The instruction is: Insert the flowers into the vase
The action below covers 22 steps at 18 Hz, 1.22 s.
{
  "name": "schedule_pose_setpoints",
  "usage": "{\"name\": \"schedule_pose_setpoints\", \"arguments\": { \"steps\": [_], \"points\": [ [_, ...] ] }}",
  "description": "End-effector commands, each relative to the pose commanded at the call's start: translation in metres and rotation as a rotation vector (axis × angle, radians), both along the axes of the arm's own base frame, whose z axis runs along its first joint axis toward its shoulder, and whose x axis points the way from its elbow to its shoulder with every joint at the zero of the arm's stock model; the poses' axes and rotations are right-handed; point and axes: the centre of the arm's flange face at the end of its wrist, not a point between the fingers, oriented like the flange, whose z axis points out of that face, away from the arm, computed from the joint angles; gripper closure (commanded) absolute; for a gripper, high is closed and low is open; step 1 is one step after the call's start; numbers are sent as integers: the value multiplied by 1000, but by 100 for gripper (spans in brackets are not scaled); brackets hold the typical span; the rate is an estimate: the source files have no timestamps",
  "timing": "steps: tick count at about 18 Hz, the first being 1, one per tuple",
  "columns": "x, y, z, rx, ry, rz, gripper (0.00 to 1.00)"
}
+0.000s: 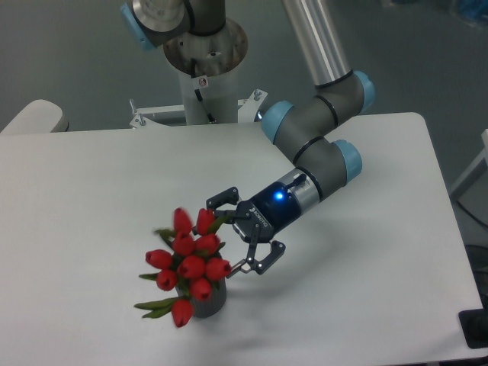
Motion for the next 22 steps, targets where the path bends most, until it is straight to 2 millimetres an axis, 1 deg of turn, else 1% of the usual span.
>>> {"name": "schedule_pose_setpoints", "arguments": {
  "steps": [2,3,4,6,7,9,11,15,18,20,21,22],
  "points": [
    [-4,-3,2,-17,21,8,0],
    [-10,-6,4,-29,36,17,0],
    [-18,-10,9,-41,60,29,0],
    [-39,-26,20,-78,117,70,0],
    [-44,-32,28,-105,155,86,0],
    [-55,-49,49,-171,236,126,0],
    [-66,-61,73,-235,322,163,0],
    [-83,-68,128,-392,523,236,0],
    [-99,-73,160,-532,660,295,0],
    [-99,-78,174,-612,721,323,0],
    [-95,-83,180,-668,760,340,0],
    [-95,-89,186,-735,813,360,0]
  ]
}}
